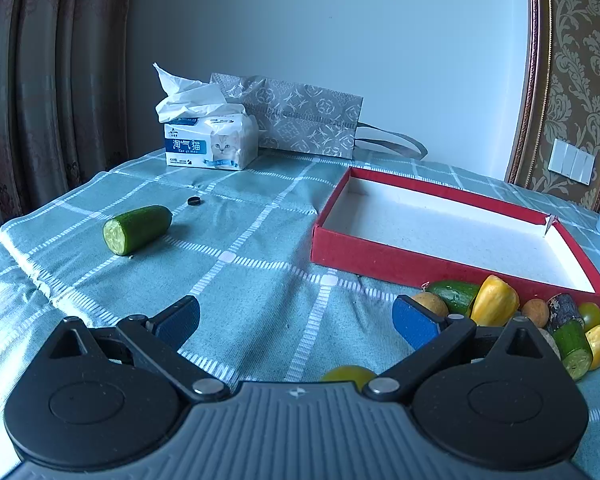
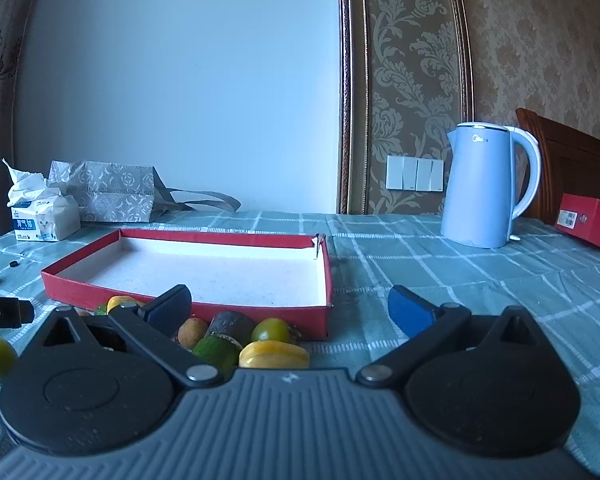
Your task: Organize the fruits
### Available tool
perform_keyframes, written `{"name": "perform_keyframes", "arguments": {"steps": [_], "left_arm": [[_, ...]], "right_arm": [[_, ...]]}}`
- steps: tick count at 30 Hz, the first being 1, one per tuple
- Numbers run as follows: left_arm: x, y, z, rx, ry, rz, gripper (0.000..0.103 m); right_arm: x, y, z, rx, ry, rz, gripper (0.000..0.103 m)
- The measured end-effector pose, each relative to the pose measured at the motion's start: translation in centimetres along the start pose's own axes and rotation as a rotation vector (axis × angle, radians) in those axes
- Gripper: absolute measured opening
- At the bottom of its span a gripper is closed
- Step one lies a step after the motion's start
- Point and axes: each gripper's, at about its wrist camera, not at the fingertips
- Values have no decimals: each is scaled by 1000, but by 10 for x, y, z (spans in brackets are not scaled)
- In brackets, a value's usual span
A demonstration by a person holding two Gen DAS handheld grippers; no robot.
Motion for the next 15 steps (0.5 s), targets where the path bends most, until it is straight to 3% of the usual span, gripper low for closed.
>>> {"name": "perform_keyframes", "arguments": {"steps": [15], "left_arm": [[-1,1,1,-2,-1,-2,103]], "right_arm": [[2,0,0,-1,-10,10,103]]}}
Point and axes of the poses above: each gripper's, at about its wrist camera, not at the fingertips, and z roughly the way its jaws point, x to its right, y to its underside, and after that the axes turned 13 degrees about z, right-handed
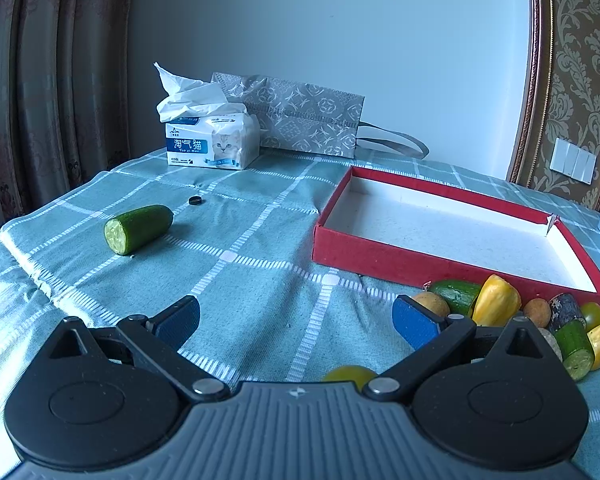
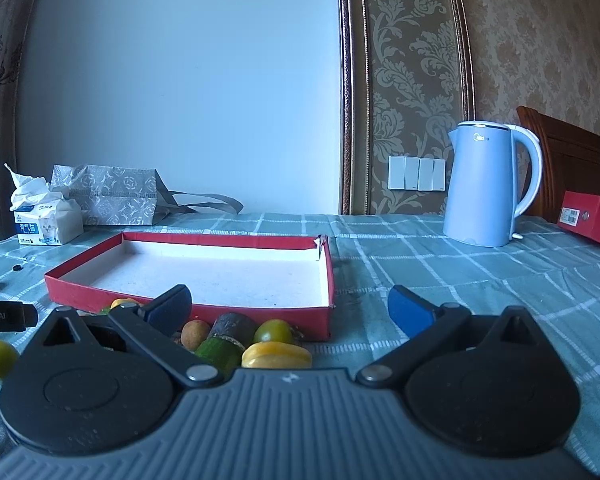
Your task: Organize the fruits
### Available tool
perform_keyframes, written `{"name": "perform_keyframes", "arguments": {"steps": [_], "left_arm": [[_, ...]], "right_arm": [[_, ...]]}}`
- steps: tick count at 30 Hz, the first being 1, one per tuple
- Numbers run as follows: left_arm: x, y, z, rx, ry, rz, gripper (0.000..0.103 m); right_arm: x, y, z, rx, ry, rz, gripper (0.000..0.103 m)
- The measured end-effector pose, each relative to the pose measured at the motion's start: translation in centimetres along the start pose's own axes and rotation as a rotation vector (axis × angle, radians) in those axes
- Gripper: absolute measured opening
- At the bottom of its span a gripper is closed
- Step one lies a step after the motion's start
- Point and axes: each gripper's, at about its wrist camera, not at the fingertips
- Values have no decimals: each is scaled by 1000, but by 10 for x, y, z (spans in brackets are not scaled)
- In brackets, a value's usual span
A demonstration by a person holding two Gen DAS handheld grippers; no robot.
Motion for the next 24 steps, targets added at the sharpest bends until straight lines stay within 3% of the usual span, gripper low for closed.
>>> {"name": "perform_keyframes", "arguments": {"steps": [24], "left_arm": [[0,0,0,-1,-1,-1,103]], "right_arm": [[0,2,-2,-20,-13,-40,103]]}}
Point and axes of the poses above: each gripper's, at about its wrist camera, not at the fingertips, and z roughly the way its jaws point, x to its right, y to its underside, and after that the axes turned 13 degrees about z, right-handed
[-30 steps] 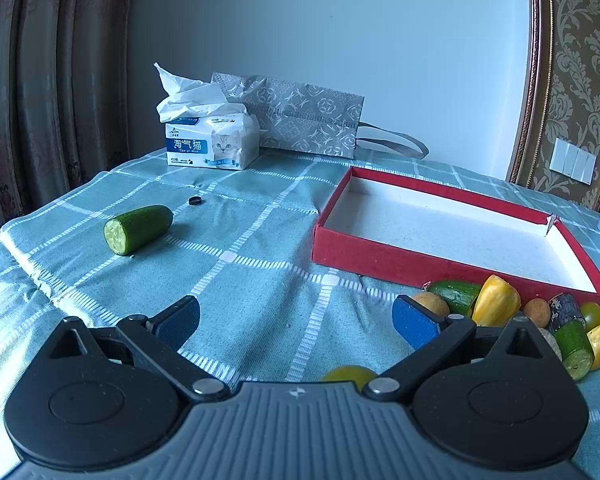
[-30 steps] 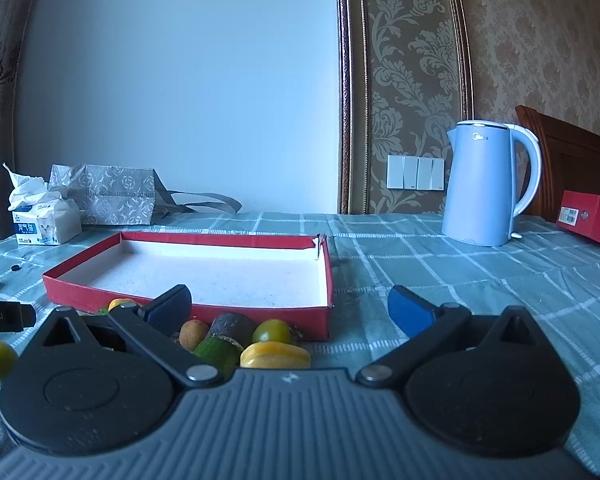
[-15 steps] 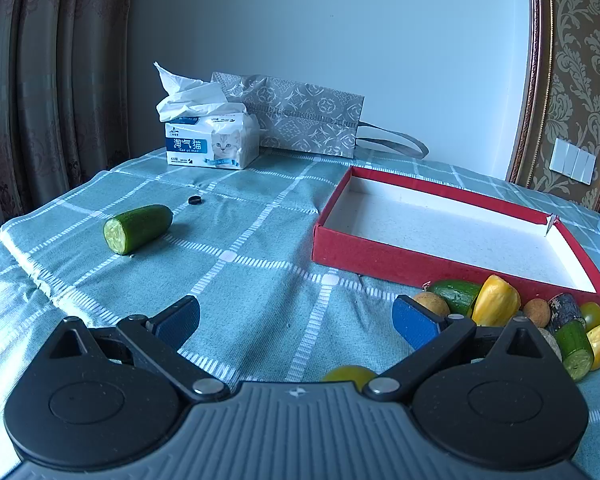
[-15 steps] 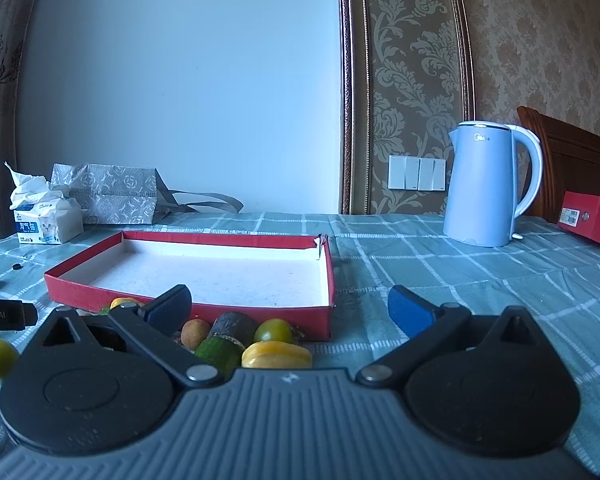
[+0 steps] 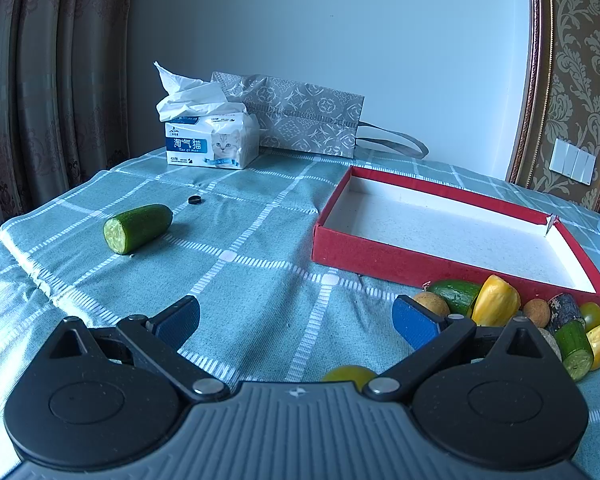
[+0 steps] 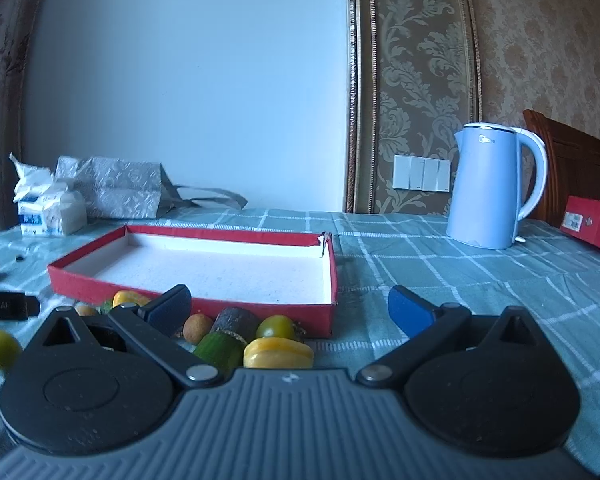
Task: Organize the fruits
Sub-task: 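Close the right gripper on the yellow bell pepper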
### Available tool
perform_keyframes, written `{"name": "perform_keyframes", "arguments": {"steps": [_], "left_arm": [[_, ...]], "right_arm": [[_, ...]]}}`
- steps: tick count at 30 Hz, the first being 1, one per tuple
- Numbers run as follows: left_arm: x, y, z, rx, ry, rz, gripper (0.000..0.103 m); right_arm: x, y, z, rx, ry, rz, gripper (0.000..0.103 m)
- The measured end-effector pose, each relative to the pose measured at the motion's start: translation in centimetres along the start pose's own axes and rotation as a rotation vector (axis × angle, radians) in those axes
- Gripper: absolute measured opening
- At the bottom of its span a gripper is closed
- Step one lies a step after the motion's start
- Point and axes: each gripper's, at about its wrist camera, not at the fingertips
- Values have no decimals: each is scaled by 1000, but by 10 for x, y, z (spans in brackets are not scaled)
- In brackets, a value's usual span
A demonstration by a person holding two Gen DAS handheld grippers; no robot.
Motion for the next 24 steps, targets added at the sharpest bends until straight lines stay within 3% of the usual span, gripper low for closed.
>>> {"name": "perform_keyframes", "arguments": {"steps": [8,9,10,11,13,14,17,20,22,24], "left_arm": [[-1,1,0,1,13,-16,103],[-2,1,0,-1,15,-19,103],[-3,1,1,-1,17,-21,103],[-3,1,0,-2,18,-23,103],[-3,0,0,-3,21,-25,103],[-3,0,0,-4,22,-25,103],[-4,0,0,-5,25,-28,103],[-4,0,0,-7,28,-33,103],[-5,-1,1,-9,31,-37,103],[-6,-1,2,-11,35,-38,103]], "right_arm": [[20,-4,-1,-92,-39,-87,103],[23,-4,0,-98,-37,-92,94],[25,-4,1,-110,-37,-98,77],[26,-4,3,-125,-41,-100,68],[30,-4,8,-171,-67,-84,19],[31,-3,12,-201,-80,-72,15],[31,0,21,-255,-70,-72,16],[30,0,25,-264,-76,-59,40],[31,-3,21,-242,-83,-42,73],[31,-5,17,-222,-100,-37,75]]}}
Point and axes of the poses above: each gripper's, at about its wrist camera, not at the fingertips, and z roughly the way its jaws point, x to its right, y to its underside, and after that the axes turned 13 degrees about z, right-handed
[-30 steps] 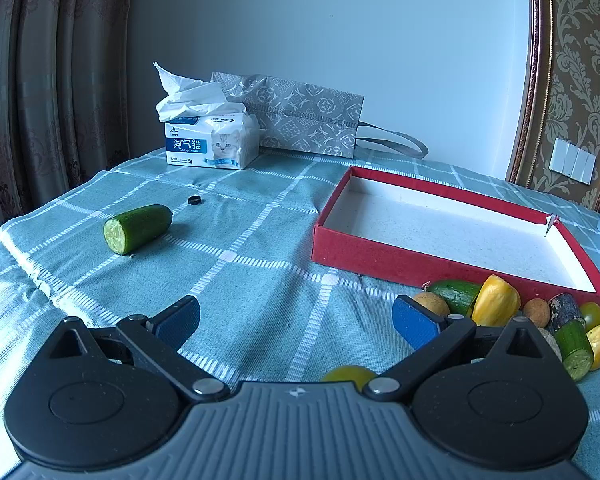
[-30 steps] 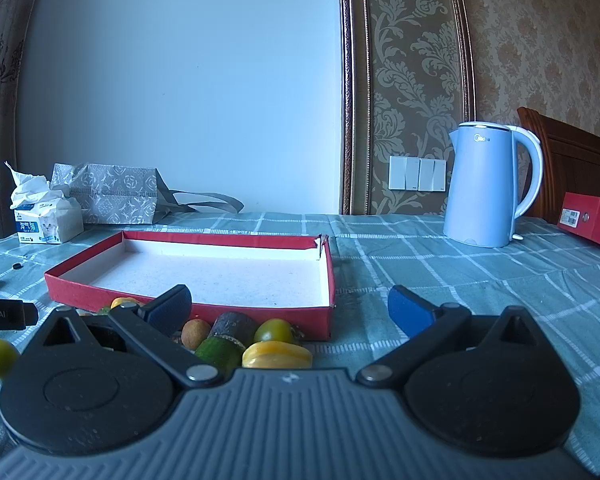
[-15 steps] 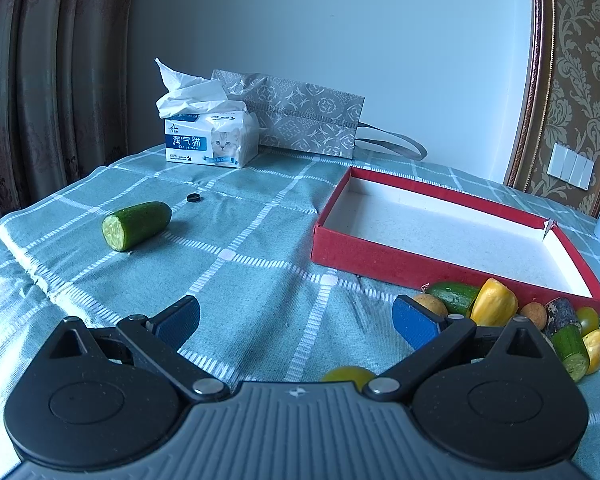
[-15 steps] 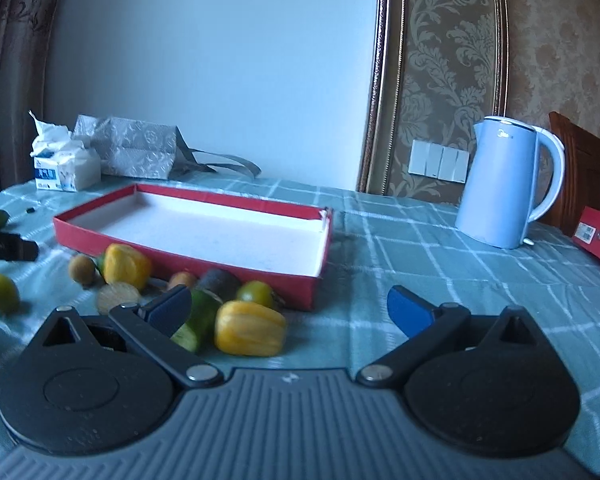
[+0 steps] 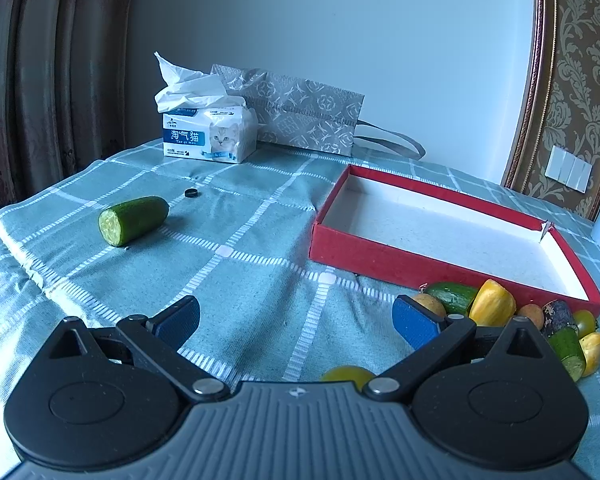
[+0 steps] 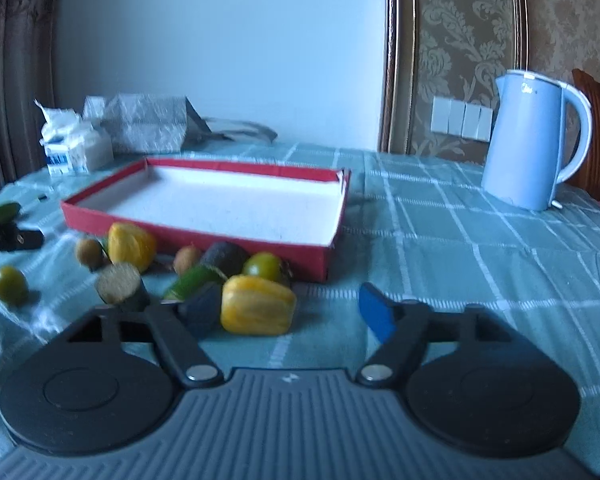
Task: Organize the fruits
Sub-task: 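Close the right gripper on the yellow bell pepper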
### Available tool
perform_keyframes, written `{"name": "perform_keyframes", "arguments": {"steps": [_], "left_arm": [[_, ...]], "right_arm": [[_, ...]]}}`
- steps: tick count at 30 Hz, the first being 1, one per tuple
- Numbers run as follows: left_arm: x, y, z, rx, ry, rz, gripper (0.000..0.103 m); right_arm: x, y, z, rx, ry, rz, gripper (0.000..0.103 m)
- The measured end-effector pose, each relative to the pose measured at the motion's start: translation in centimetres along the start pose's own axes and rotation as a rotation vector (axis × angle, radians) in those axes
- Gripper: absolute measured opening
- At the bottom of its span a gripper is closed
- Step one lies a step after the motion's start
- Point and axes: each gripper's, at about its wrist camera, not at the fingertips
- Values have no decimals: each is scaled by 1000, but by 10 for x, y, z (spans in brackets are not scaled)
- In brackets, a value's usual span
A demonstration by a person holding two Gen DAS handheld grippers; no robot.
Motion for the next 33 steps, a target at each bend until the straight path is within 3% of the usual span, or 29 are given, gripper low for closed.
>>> {"name": "perform_keyframes", "arguments": {"steps": [9,14,16,26,29,31,33], "left_arm": [[0,0,0,-5,7,-7,103],[0,0,2,-7,10,-8,103],[0,1,2,-6,10,-9,103],[-1,1,3,-9,16,-21,103],[-1,1,2,-11,18,-21,103],[-2,1,2,-10,18,-22,103],[-2,1,2,-11,19,-23,103]], "right_arm": [[-12,-3,23,-74,35,-46,74],[-10,-4,34,-116,19,-26,62],[-8,-5,36,-135,-17,-7,47],[-1,-5,35,-138,-46,68,46],[-3,-4,37,-154,-31,59,47],[-5,-5,39,-152,-6,61,54],[-7,-5,42,-162,0,53,52]]}}
Point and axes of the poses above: each gripper's, at about its wrist camera, not at the fingertips, and z roughly the way its jaws point, x to its right, y to its underside, and after that the axes turned 13 degrees about z, right-handed
